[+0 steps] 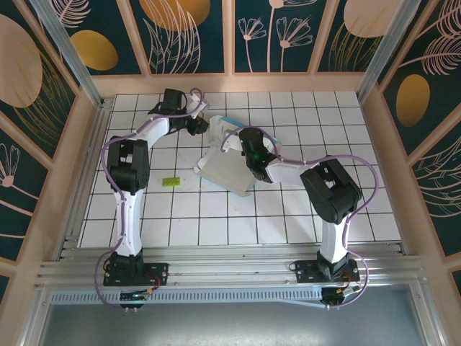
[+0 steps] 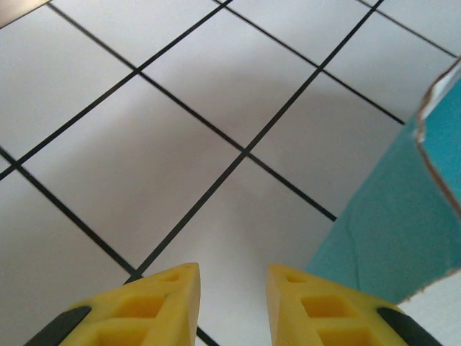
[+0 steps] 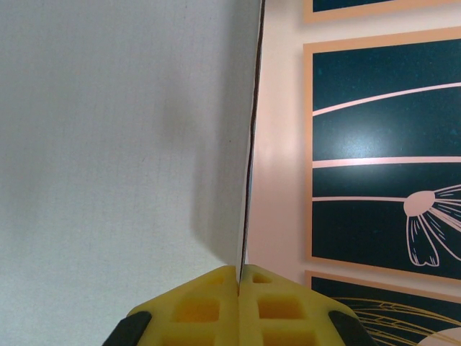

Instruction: Fold the paper box

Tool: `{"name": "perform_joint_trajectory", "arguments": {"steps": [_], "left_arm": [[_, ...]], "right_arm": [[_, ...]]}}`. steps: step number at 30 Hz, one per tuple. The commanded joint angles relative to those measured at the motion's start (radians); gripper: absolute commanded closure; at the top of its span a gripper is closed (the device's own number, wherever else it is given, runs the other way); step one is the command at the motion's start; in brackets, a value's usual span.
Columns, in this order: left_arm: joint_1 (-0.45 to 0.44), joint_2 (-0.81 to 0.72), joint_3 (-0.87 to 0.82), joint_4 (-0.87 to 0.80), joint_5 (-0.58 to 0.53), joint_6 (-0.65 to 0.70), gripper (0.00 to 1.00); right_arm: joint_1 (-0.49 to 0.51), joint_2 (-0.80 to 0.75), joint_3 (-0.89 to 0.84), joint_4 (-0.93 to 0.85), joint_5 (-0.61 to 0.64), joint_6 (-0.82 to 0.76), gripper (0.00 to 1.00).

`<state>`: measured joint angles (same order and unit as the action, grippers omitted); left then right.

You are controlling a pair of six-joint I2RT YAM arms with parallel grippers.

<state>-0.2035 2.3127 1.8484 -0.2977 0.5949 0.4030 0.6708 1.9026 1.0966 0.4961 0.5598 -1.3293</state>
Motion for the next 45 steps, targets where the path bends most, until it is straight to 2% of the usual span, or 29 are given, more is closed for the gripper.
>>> {"name": "perform_joint_trajectory", "arguments": {"steps": [1, 8, 16, 23, 29, 32, 36, 39, 45], "left_arm": [[-0.010, 0.033, 0.068, -0.067, 0.103, 0.052, 0.70], [-0.047, 0.101, 0.191, -0.226, 0.097, 0.126, 0.74], [-0.072, 0.114, 0.223, -0.267, 0.141, 0.132, 0.73], [-0.085, 0.100, 0.220, -0.306, 0.205, 0.130, 0.67], [-0.104, 0.107, 0.215, -0.258, 0.126, 0.059, 0.67], [-0.111, 0.111, 0.212, -0.237, 0.153, 0.028, 0.57], [-0.114, 0.098, 0.184, -0.230, 0.225, 0.036, 0.52], [-0.114, 0.083, 0.164, -0.245, 0.237, 0.069, 0.55], [-0.113, 0.051, 0.160, -0.341, 0.173, 0.145, 0.64]], "right_arm": [[0.015, -0.005, -0.023, -0.086, -0.030, -0.003, 1.00], [0.016, -0.009, -0.019, -0.087, -0.030, -0.002, 1.00], [0.015, -0.014, -0.027, -0.087, -0.029, 0.001, 1.00], [0.016, -0.012, -0.029, -0.085, -0.027, 0.008, 1.00], [0.019, -0.011, -0.024, -0.085, -0.029, 0.011, 1.00], [0.019, -0.010, -0.023, -0.087, -0.028, 0.014, 1.00], [0.021, -0.011, -0.027, -0.091, -0.026, 0.014, 1.00], [0.020, -0.014, -0.032, -0.090, -0.026, 0.012, 1.00], [0.019, -0.014, -0.032, -0.092, -0.023, 0.012, 1.00]]}}
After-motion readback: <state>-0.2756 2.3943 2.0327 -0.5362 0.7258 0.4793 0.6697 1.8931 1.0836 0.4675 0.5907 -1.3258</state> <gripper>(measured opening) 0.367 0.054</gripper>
